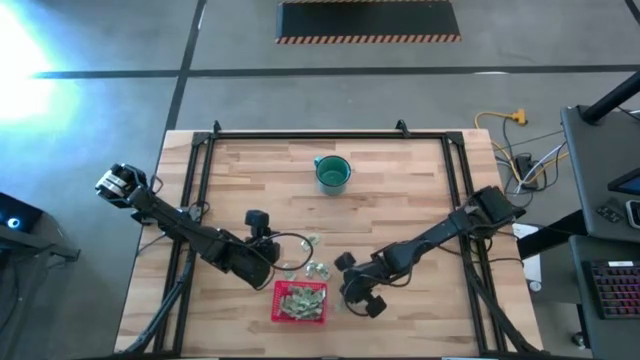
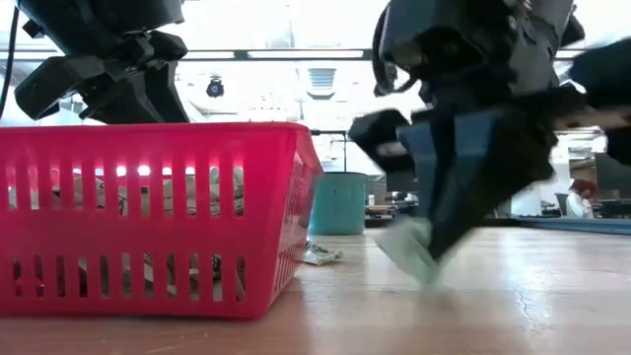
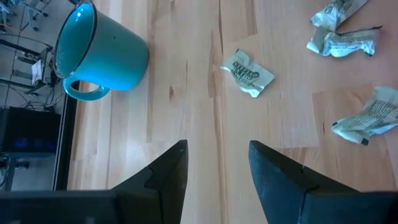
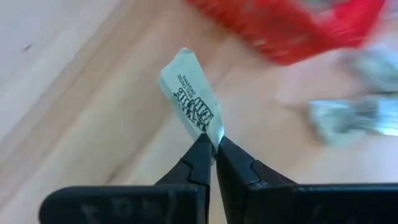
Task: Pick and place items into bin
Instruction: Put the green stevia packet into the red bin
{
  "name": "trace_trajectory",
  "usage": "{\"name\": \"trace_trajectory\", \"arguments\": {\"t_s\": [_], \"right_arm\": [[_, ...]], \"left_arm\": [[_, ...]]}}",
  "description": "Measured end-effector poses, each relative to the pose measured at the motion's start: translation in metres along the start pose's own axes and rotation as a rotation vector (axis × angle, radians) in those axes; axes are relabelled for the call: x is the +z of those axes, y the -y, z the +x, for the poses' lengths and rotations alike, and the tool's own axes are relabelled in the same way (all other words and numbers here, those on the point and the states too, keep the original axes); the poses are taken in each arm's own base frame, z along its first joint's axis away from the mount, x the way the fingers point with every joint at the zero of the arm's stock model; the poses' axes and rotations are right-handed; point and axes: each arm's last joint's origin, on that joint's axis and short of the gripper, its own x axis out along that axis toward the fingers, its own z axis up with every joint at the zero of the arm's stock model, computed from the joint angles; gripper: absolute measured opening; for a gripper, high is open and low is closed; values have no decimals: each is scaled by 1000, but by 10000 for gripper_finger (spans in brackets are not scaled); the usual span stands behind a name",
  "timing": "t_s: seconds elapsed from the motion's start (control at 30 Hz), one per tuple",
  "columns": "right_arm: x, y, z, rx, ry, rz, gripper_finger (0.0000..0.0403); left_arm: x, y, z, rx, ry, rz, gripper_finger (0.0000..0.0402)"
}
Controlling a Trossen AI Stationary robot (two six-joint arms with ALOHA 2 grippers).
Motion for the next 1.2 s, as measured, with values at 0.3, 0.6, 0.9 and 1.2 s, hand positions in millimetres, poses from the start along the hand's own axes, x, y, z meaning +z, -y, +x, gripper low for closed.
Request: {"name": "trace_trajectory", "arguments": {"t_s": [0.3, 0.6, 0.9, 1.2], "right_arm": [[13, 0, -23, -142, 59, -42, 9], [28, 5, -35, -285, 96, -100, 9], [47, 7, -41, -325, 244, -160, 9], [52, 6, -20, -235, 365, -257, 9]], "left_arm": [[0, 0, 0, 0, 1, -1, 154], [1, 0, 0, -2, 5, -2, 154], [1, 0, 0, -3, 11, -7, 154], [2, 0, 0, -3, 16, -11, 154]]}}
